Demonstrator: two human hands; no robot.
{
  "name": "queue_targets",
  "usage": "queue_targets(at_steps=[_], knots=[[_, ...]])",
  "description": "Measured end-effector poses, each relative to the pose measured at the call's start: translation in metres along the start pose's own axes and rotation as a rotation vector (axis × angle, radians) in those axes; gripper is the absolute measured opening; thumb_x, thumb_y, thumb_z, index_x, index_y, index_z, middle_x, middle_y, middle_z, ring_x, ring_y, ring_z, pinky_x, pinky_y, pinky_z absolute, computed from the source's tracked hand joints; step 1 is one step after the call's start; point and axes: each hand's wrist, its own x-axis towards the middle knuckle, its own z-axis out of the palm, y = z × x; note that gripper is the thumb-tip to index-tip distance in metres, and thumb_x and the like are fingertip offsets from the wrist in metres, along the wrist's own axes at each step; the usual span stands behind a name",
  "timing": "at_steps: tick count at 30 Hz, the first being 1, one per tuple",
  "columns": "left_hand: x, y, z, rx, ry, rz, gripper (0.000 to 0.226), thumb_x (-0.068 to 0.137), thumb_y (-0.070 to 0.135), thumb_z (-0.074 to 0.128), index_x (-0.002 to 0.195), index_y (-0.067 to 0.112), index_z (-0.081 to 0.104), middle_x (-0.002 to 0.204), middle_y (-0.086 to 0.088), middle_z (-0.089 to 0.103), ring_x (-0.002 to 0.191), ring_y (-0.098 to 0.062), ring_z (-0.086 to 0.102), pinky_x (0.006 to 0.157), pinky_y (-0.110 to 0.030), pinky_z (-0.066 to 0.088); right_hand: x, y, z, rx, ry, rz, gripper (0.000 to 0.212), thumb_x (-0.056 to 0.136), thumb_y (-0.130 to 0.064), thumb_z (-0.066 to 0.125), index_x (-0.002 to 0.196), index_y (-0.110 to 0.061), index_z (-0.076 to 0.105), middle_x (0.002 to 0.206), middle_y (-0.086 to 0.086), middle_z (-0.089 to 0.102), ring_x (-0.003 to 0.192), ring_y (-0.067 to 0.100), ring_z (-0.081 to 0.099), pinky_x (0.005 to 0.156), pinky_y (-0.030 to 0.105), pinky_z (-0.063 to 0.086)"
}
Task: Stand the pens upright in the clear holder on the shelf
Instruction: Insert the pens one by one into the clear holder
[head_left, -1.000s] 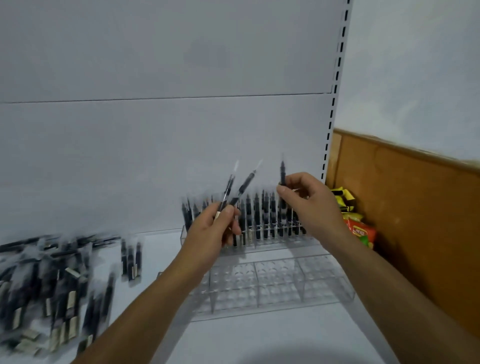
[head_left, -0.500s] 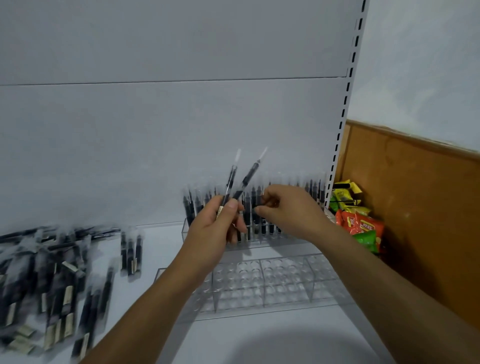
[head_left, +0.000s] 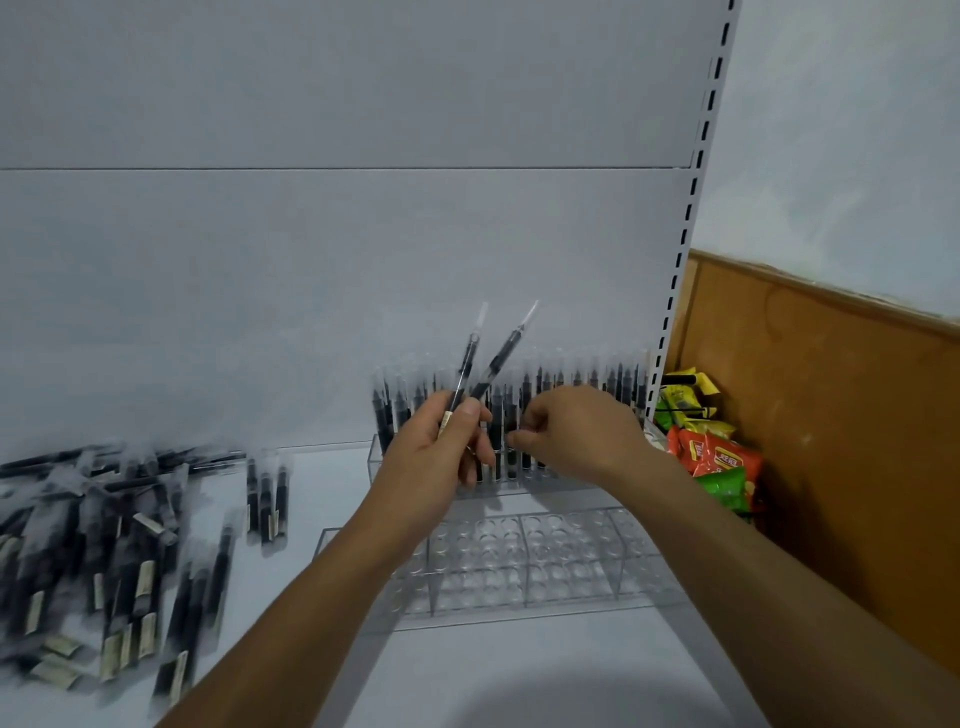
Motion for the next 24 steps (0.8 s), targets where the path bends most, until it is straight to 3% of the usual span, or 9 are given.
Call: queue_targets(at_steps=[3, 6, 8, 13, 19, 24], knots=[[0.0, 0.0, -0.001, -0.004, -0.005, 0.002, 0.024, 0.101, 0.033, 0.041, 0.096, 0.019, 0.06, 0.068, 0.006, 0.064, 0.06, -0.011, 0.052, 0.063, -0.029, 0.044, -0.008, 0.008, -0.009, 0.176, 0.038, 0.037, 0.026, 0.09, -0.051, 0.059, 0.087, -0.027, 0.069, 0.077, -0.01, 0.067, 0.074, 0.009, 0.061, 0.071, 0.029, 0.052], [0.0, 0.0, -0.001, 0.0, -0.023, 0.004, 0.024, 0.101, 0.034, 0.04, 0.096, 0.021, 0.06, 0.068, 0.007, 0.064, 0.06, -0.01, 0.053, 0.064, -0.029, 0.044, -0.018, 0.005, -0.022, 0.794, 0.023, 0.069, 0.02, 0.091, -0.041, 0.063, 0.093, -0.023, 0.071, 0.077, -0.006, 0.07, 0.065, 0.007, 0.059, 0.06, 0.022, 0.049], [0.0, -0.001, -0.001, 0.018, -0.041, 0.001, 0.024, 0.101, 0.034, 0.04, 0.097, 0.022, 0.06, 0.068, 0.007, 0.065, 0.061, -0.01, 0.053, 0.065, -0.03, 0.045, -0.022, -0.001, -0.025, 1.012, 0.021, 0.063, 0.018, 0.092, -0.037, 0.063, 0.094, -0.021, 0.071, 0.078, -0.005, 0.07, 0.059, 0.006, 0.055, 0.052, 0.017, 0.044], [-0.001, 0.0, 0.001, 0.099, -0.121, 0.02, 0.024, 0.101, 0.036, 0.04, 0.096, 0.024, 0.061, 0.073, 0.007, 0.067, 0.062, -0.009, 0.056, 0.065, -0.028, 0.045, -0.022, -0.008, -0.025, 1.132, 0.1, 0.055, 0.021, 0.092, -0.029, 0.063, 0.091, -0.009, 0.07, 0.081, -0.002, 0.069, 0.057, 0.006, 0.053, 0.05, 0.017, 0.041], [0.0, -0.001, -0.001, 0.033, -0.014, 0.013, 0.023, 0.101, 0.038, 0.041, 0.099, 0.028, 0.063, 0.08, 0.005, 0.07, 0.064, -0.009, 0.058, 0.066, -0.028, 0.045, -0.017, 0.007, -0.039, 1.256, 0.306, 0.128, 0.018, 0.095, -0.024, 0.06, 0.095, -0.008, 0.067, 0.089, -0.001, 0.073, 0.055, 0.006, 0.056, 0.052, 0.02, 0.044], [-0.001, 0.0, 0.0, 0.041, -0.03, 0.005, 0.023, 0.101, 0.037, 0.041, 0.101, 0.027, 0.062, 0.079, 0.005, 0.07, 0.061, -0.007, 0.057, 0.061, -0.021, 0.042, -0.007, 0.024, -0.032, 0.888, 0.415, 0.101, 0.016, 0.095, -0.028, 0.061, 0.093, -0.013, 0.066, 0.086, -0.004, 0.072, 0.056, 0.005, 0.061, 0.056, 0.024, 0.049]])
